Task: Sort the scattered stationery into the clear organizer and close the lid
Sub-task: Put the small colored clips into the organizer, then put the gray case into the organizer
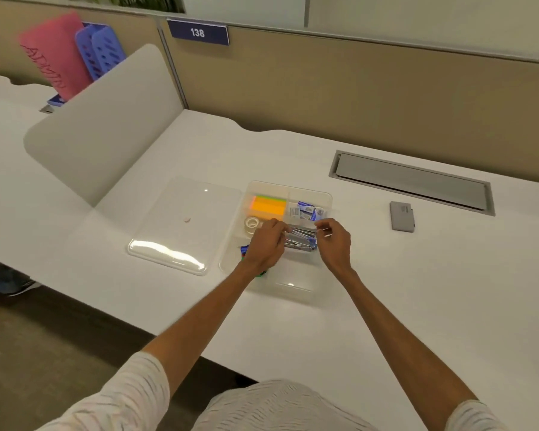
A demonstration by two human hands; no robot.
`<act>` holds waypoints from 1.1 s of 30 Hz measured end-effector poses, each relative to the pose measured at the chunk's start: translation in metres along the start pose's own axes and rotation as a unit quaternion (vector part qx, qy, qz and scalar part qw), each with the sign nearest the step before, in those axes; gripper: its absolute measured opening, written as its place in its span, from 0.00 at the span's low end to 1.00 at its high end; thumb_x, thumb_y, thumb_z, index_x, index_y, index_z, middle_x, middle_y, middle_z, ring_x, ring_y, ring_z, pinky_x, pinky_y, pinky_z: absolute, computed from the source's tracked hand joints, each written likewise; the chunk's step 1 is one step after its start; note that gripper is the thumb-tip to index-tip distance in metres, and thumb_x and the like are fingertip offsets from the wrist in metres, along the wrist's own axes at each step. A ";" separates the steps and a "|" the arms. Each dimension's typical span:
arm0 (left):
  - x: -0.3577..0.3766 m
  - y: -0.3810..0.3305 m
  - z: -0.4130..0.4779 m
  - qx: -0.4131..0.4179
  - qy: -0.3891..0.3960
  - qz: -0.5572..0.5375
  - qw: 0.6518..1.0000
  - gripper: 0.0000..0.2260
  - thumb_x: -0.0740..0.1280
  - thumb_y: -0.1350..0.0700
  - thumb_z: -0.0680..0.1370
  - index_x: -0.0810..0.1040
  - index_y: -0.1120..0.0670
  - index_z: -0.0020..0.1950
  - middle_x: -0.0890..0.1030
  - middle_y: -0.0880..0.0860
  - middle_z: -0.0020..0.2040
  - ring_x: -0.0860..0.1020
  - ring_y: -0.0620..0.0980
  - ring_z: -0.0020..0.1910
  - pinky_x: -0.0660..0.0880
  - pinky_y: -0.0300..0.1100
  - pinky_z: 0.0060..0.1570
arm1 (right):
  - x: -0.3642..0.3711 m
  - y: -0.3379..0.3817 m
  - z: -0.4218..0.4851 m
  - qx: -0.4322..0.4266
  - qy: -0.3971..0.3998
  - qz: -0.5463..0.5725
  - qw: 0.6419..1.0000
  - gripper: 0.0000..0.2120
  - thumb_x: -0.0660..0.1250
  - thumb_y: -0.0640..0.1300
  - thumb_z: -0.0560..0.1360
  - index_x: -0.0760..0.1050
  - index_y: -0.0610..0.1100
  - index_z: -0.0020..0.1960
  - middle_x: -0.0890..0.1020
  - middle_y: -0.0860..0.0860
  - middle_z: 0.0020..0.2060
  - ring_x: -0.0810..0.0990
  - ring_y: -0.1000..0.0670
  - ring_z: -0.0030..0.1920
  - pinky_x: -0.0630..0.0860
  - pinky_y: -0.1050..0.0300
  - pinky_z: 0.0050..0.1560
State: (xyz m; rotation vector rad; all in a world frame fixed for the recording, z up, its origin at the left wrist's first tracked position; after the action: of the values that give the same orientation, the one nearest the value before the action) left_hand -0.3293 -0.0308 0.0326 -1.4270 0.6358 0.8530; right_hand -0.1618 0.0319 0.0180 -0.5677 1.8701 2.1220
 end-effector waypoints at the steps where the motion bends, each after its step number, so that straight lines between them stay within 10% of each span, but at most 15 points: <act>1: 0.009 -0.012 0.004 0.011 0.002 -0.001 1.000 0.11 0.57 0.60 0.81 0.77 0.56 0.59 0.77 0.55 0.58 0.75 0.52 0.57 0.74 0.48 0.56 | -0.010 -0.005 0.002 0.003 -0.013 -0.006 1.000 0.08 0.64 0.30 0.75 0.78 0.38 0.52 0.83 0.45 0.49 0.79 0.52 0.47 0.79 0.58 0.51; 23: 0.166 -0.145 0.088 0.137 0.103 0.057 0.984 0.14 0.60 0.62 0.79 0.73 0.56 0.64 0.75 0.55 0.63 0.72 0.54 0.62 0.71 0.49 0.59 | -0.195 -0.139 0.021 0.167 -0.121 -0.103 0.973 0.20 0.73 0.44 0.72 0.72 0.43 0.62 0.75 0.46 0.59 0.75 0.45 0.60 0.74 0.43 0.61; 33: 0.193 -0.146 0.145 0.057 0.151 0.083 0.983 0.22 0.60 0.56 0.81 0.60 0.58 0.75 0.64 0.58 0.74 0.65 0.57 0.71 0.69 0.53 0.66 | -0.181 -0.174 0.053 0.227 -0.076 -0.131 0.962 0.38 0.75 0.56 0.68 0.63 0.45 0.70 0.70 0.48 0.65 0.69 0.46 0.67 0.70 0.45 0.62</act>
State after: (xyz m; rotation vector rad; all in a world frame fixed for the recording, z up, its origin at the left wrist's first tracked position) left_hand -0.1168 0.1444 -0.0299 -1.4244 1.0288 0.7209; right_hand 0.0689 0.1207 -0.0501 -0.4953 1.9753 1.4614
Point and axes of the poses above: each hand's wrist, its own z-axis towards the middle knuckle, its own x-axis out of the palm, y = z × x, the point moved 9 cm from there along z, towards the middle knuckle
